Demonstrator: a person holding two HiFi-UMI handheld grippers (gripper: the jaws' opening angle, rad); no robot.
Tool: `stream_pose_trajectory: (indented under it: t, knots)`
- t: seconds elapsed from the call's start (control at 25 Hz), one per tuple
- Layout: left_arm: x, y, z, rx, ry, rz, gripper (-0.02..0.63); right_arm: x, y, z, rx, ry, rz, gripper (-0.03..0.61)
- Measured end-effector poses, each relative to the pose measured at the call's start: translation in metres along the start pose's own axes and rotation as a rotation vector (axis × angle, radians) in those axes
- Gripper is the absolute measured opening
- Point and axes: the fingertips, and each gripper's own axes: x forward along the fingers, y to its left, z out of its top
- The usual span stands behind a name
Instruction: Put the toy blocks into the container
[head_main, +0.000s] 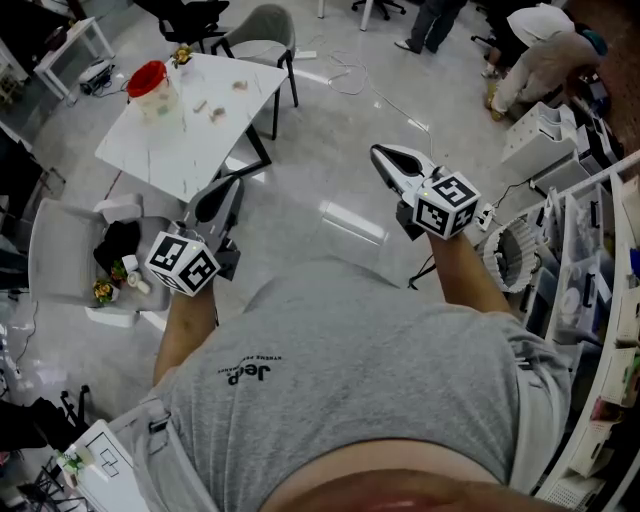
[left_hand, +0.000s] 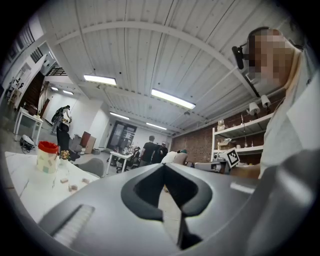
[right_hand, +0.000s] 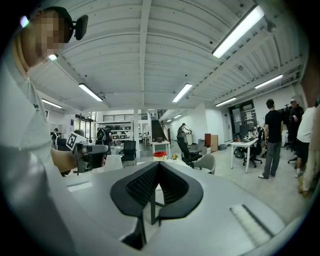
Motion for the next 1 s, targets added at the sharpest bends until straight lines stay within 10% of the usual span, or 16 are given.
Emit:
stream_pose_trajectory:
  t: [0.36,0.52,1.0]
  knots:
    - [0.014,-0.012,-0.001,-0.009,0.002,-0.035,0.06,-0.009,-0.014,0.001,0.025,-0.016,-0.005,0.003]
    - [0.03,-0.026,-0.005,0.017,0.043,-0.054,0.381,-0.019,-0.02,0.004,0.025,-0.021,0.007,0.003]
    - [0.083,-0.089,-0.023,0.04,0.033,-0.015,0.398,-0.077,-0.068,0.007,0.009,-0.032,0.055,0.003]
